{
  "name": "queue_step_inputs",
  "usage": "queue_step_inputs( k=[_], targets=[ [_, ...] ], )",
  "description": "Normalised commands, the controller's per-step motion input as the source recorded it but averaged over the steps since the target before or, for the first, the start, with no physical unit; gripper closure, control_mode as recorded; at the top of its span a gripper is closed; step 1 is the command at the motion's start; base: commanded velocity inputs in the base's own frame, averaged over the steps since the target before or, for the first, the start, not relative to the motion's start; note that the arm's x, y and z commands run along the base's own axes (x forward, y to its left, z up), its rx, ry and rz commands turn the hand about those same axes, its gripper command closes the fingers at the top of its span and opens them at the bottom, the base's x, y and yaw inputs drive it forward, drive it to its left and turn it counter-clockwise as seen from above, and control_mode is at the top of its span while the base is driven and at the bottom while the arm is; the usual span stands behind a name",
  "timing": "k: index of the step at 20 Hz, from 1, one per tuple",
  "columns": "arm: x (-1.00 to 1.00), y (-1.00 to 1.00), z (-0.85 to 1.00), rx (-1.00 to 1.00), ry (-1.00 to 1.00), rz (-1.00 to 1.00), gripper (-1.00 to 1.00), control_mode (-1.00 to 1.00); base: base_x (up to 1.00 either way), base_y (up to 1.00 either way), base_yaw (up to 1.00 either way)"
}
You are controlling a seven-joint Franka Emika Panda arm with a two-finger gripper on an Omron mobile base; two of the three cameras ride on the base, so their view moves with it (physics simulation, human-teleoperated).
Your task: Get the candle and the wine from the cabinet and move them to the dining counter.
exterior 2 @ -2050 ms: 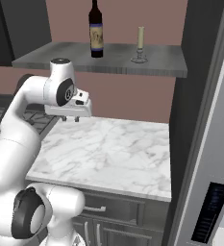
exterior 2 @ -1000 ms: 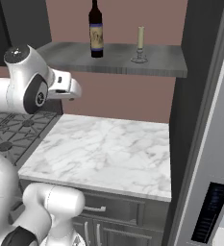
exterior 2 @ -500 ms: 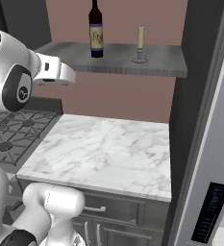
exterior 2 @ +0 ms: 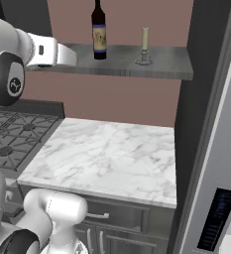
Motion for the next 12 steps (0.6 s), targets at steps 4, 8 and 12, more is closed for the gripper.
queue_step_inputs(
  k=[4, 8, 12],
  targets=[
    [0.0, 0.0, 0.37, 0.02, -0.18, 0.0, -1.0, -1.0, 0.0, 0.0, 0.0],
    [0.0, 0.0, 0.28, 0.07, -0.15, 0.0, -1.0, -1.0, 0.0, 0.0, 0.0],
    [0.08, 0.0, 0.21, 0.08, -0.12, 0.0, -1.0, -1.0, 0.0, 0.0, 0.0]
  ],
)
